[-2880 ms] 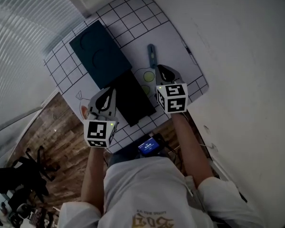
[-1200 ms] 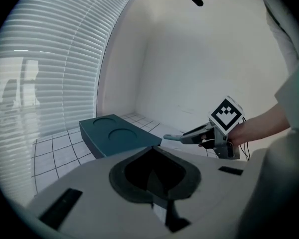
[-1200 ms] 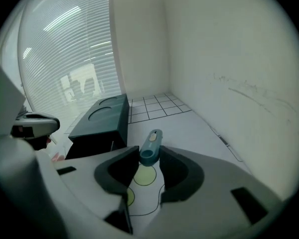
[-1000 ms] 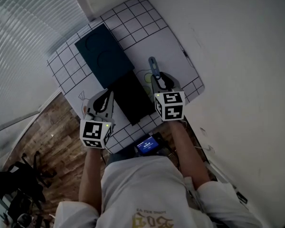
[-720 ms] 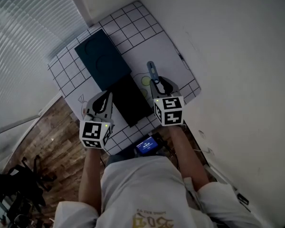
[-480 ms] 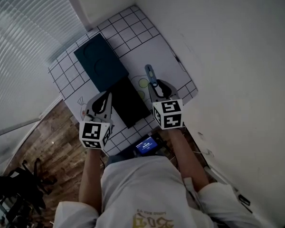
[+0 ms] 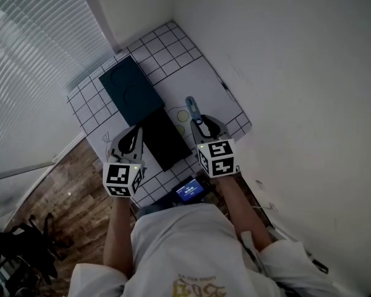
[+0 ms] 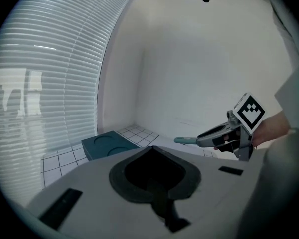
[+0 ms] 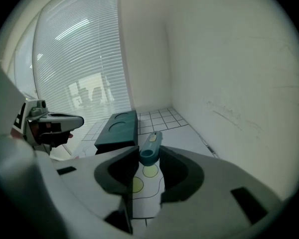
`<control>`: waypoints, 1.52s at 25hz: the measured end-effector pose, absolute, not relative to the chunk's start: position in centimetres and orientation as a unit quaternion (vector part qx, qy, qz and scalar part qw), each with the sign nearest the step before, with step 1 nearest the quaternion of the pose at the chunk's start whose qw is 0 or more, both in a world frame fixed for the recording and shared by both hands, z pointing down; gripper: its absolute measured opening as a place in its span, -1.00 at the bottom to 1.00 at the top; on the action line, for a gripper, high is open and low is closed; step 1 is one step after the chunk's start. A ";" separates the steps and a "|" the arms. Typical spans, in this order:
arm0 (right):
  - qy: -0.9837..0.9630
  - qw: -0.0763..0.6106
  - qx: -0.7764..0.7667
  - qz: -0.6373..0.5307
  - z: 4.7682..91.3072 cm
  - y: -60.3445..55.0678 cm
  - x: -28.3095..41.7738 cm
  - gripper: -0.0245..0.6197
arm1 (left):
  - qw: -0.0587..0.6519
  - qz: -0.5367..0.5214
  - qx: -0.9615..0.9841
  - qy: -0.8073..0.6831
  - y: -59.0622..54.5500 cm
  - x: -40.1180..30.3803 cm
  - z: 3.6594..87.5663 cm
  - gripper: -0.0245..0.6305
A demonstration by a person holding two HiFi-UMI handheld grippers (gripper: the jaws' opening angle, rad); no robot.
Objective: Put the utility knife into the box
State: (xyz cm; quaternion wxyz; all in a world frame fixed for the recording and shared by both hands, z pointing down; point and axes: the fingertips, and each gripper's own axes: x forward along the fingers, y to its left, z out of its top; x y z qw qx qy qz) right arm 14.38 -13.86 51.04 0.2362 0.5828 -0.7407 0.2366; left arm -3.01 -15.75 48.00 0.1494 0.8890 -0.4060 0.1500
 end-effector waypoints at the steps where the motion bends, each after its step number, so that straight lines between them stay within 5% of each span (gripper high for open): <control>1: -0.743 0.235 0.580 0.237 51.0 -13.8 14.2 -0.51 | 0.149 0.150 0.888 -0.408 -15.7 -3.1 47.9 -0.90; 21: -0.817 0.260 0.464 0.222 52.2 -13.7 5.8 -0.51 | 0.165 0.144 0.838 -0.499 -13.2 -9.3 48.6 -0.90; 38: -0.813 0.310 0.413 0.269 58.0 -11.1 4.2 -0.51 | 0.196 0.156 0.839 -0.483 -12.6 -8.0 51.5 -0.90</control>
